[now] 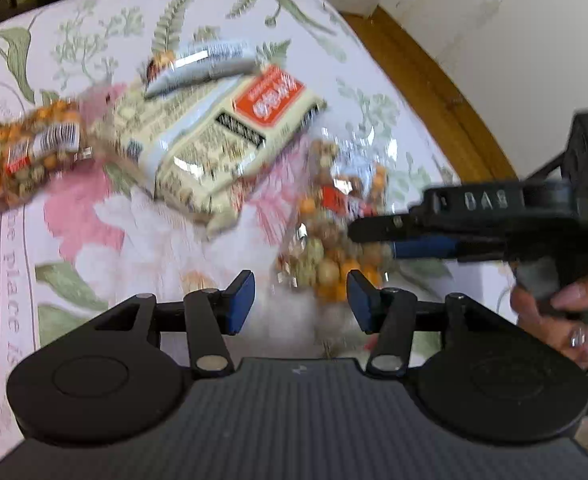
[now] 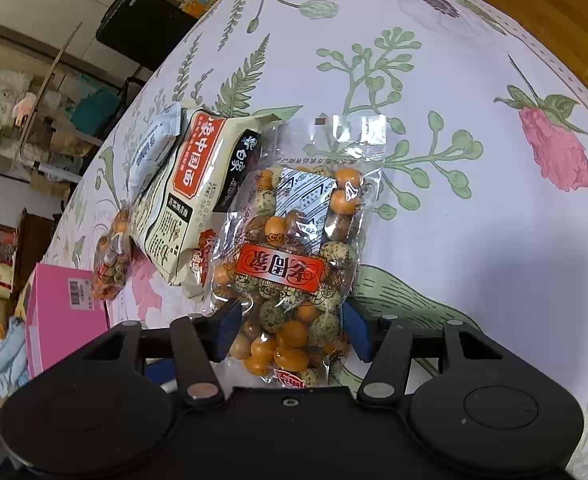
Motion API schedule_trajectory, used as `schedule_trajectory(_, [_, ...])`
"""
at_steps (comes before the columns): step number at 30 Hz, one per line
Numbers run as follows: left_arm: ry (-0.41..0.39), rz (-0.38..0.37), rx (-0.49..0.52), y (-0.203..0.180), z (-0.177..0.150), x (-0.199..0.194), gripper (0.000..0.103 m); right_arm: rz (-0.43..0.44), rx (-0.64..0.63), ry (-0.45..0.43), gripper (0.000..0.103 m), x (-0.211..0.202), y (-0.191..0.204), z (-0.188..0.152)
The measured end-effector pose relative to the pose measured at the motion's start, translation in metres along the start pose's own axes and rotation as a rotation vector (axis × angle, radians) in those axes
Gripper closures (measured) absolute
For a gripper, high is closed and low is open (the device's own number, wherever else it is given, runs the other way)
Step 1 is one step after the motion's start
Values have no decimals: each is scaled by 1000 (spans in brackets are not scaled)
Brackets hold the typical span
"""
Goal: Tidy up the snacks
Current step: 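Grasp a clear coated-peanut bag with the left gripper while the right grasps another, then carry the peanut bags in both grippers over the pink box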
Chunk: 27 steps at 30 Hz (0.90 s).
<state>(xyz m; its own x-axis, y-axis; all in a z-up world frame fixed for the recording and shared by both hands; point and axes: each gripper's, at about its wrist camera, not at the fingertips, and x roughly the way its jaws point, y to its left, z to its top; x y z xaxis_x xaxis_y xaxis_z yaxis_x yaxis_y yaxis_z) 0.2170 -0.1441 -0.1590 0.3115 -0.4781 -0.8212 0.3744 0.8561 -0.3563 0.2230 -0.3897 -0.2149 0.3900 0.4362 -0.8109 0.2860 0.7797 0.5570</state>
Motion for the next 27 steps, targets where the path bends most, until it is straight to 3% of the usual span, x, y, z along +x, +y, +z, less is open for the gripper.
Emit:
schedule_trajectory(3, [12, 21, 33, 4, 11, 16, 55, -22, -3, -26, 34, -3, -1, 4])
schedule_trajectory(6, [47, -25, 58, 7, 13, 35, 57, -17, 23, -91, 34, -10, -13, 13])
schedule_trajectory(9, [46, -117, 10, 16, 11, 39, 60, 38, 98, -44, 34, -4, -28, 17])
schedule_trajectory(12, [35, -138, -2, 23, 8, 38, 62, 107, 100, 22, 33, 4, -24, 13])
schedule_trajectory(15, [52, -165, -48, 29, 5, 37, 64, 56, 20, 25, 32, 5, -8, 7])
schedule_trajectory(18, [54, -131, -28, 21, 5, 38, 64, 10, -32, 10, 31, 10, 2, 0])
schedule_trajectory(22, [37, -75, 5, 6, 4, 34, 64, -60, -138, -10, 21, 19, 19, -11])
schedule_trajectory(27, [22, -50, 20, -4, -2, 26, 64, -80, -169, -11, 15, 19, 25, -13])
